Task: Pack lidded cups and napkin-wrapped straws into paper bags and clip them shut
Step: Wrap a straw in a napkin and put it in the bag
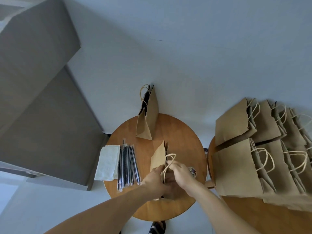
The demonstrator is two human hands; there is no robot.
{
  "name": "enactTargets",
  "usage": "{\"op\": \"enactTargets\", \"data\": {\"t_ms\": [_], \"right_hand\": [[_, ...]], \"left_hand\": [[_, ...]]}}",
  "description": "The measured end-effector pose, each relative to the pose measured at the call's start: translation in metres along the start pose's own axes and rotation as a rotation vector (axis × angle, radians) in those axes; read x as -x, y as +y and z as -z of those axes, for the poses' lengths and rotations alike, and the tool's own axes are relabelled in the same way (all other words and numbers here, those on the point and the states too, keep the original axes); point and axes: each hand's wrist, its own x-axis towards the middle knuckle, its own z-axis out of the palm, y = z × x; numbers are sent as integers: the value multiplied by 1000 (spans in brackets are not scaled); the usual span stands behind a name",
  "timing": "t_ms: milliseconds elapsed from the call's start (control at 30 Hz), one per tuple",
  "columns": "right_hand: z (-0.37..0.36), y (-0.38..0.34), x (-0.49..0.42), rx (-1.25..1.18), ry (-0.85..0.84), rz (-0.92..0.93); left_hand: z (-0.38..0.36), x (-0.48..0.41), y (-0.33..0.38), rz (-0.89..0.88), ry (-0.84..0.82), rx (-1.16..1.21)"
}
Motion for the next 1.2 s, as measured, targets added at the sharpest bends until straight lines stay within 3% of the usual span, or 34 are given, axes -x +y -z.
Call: {"op": "enactTargets", "data": {"t_ms": [100, 300, 400, 533, 867, 1000, 1100, 1200], "right_hand": [[7, 4, 0, 142, -36, 92], [44, 9, -20, 729, 306, 548], [58, 2, -35, 989, 315, 698], [68, -9, -49, 1053, 333, 813], [77, -8, -79, 977, 310, 647], [97, 10, -77, 556, 481, 654], [110, 46, -80, 422, 653, 397], [112, 92, -96, 713, 435, 85]], "left_hand": [[-3, -7, 6, -6, 189, -208], [29, -16, 11, -48, 199, -436], [50, -26, 23, -142, 161, -569], [72, -39, 35, -224, 81, -660], [71, -67, 33, -142, 299, -480], [63, -72, 28, -110, 368, -330], [62, -78, 23, -132, 392, -290], [63, -85, 19, -201, 437, -282]]}}
